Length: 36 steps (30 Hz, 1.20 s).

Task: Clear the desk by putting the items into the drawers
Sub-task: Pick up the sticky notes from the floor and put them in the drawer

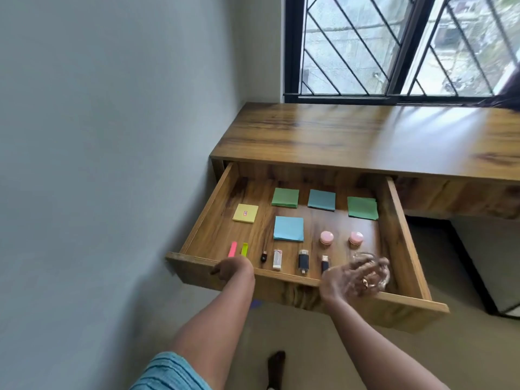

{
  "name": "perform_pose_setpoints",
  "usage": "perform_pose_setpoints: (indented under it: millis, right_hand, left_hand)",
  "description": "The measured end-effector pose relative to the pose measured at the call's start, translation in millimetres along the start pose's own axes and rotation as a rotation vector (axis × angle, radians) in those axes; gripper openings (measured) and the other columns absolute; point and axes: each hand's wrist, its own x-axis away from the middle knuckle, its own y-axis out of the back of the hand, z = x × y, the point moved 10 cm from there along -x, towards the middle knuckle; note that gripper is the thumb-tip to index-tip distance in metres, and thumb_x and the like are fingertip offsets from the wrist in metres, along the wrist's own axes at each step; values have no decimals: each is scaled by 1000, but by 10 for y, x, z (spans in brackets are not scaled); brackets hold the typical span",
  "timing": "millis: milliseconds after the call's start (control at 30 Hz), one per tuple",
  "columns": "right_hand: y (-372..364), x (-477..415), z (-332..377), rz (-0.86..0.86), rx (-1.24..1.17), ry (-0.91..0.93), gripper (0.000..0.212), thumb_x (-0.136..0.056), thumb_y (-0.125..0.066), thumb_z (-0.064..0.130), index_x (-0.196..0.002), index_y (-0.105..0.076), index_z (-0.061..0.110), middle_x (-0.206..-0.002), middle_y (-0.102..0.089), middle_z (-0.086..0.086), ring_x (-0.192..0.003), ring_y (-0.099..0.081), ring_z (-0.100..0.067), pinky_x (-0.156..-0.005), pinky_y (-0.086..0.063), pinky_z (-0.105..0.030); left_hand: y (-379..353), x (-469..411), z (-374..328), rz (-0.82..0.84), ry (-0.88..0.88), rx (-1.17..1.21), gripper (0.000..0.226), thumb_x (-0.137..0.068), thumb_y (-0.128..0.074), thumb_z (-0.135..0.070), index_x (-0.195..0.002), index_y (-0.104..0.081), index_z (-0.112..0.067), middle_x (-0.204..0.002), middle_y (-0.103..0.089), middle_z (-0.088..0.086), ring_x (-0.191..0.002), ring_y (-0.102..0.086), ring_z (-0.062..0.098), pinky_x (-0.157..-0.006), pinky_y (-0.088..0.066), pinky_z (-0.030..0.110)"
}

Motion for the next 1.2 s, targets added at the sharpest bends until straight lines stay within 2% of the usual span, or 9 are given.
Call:
perform_pose_setpoints:
  millis: [100, 267, 400, 500, 667, 933, 1033, 1100, 1200]
  right_hand:
    - [-54, 16, -225, 67, -240, -275, 63, -98, -31, 0, -144, 10, -10, -153, 12, -28, -143, -2, -38, -116, -7, -40]
    - [-14, -40, -337, -114, -474, -522, 72, -90, -34, -5, -145, 13, -7, -152, 15, -29, -142, 7, -43, -116, -4, -50]
    - [-37, -41, -175, -158, -529, -537, 65, -92, -23, 1, -146, 13, -3, -154, 13, -27, -144, 4, -41, -118, -7, -49]
    - [-278, -333, -145, -159, -580, -569, 72, -89, -23, 12, -146, 18, 3, -154, 12, -25, -143, -4, -43, -116, -20, -52]
    - [-245, -754, 341, -125, -603, -477, 72, -94, -36, -2, -146, 13, -3, -154, 15, -26, -144, 1, -39, -116, -16, -41]
    - [-426, -1669, 869, -210, -515, -559, 72, -86, -29, -10, -147, 10, -4, -152, -18, -29, -135, -35, -40, -104, -38, -43]
    - [-445, -1925, 981, -228, -516, -604, 65, -91, -27, -9, -149, 0, -1, -149, -29, -27, -128, -43, -41, -103, -37, -43]
    - [-422, -2030, 1053, -245, -496, -616, 56, -95, -29, -5, -148, -11, -3, -145, -34, -28, -127, -43, -41, -104, -36, -43]
    - [-426, -2238, 1191, -218, -571, -636, 58, -97, -45, 22, -141, -25, -10, -139, -41, -29, -125, -45, -41, -103, -36, -43]
  left_hand:
    - [23, 126, -6, -33, -52, -18, 40, -99, -29, -6, -136, -36, 8, -131, -50, 28, -121, -51, 41, -102, -42, 44]
    - [66, 145, 13, -10, -38, 166, 33, -94, -49, -4, -123, -48, 11, -119, -59, 30, -111, -59, 41, -89, -52, 41]
    - [-133, 60, -169, 33, -58, 219, 32, -94, -52, -10, -120, -52, 9, -116, -62, 27, -107, -63, 37, -87, -54, 39]
    - [-328, -49, -384, 44, -64, 244, 31, -94, -53, -11, -118, -54, 8, -114, -63, 24, -106, -63, 36, -88, -54, 38]
    - [-766, -263, -850, 71, -68, 285, 29, -94, -53, -11, -116, -56, 7, -113, -64, 23, -106, -64, 35, -87, -55, 38]
    - [-1525, -601, -1672, 119, -41, 253, 35, -97, -43, -13, -128, -44, 4, -120, -60, 25, -108, -61, 38, -88, -53, 41]
    - [-1738, -629, -1895, 183, -26, 270, 51, -97, -44, -35, -138, -35, -5, -124, -58, 18, -109, -61, 33, -80, -51, 33]
    - [-1866, -660, -2030, 241, -5, 288, 60, -94, -45, -49, -135, -40, -6, -126, -56, 14, -112, -58, 32, -84, -50, 34]
    - [-1993, -690, -2209, 289, 46, 371, 71, -87, -48, -59, -131, -46, -4, -127, -57, 14, -114, -57, 33, -93, -49, 38]
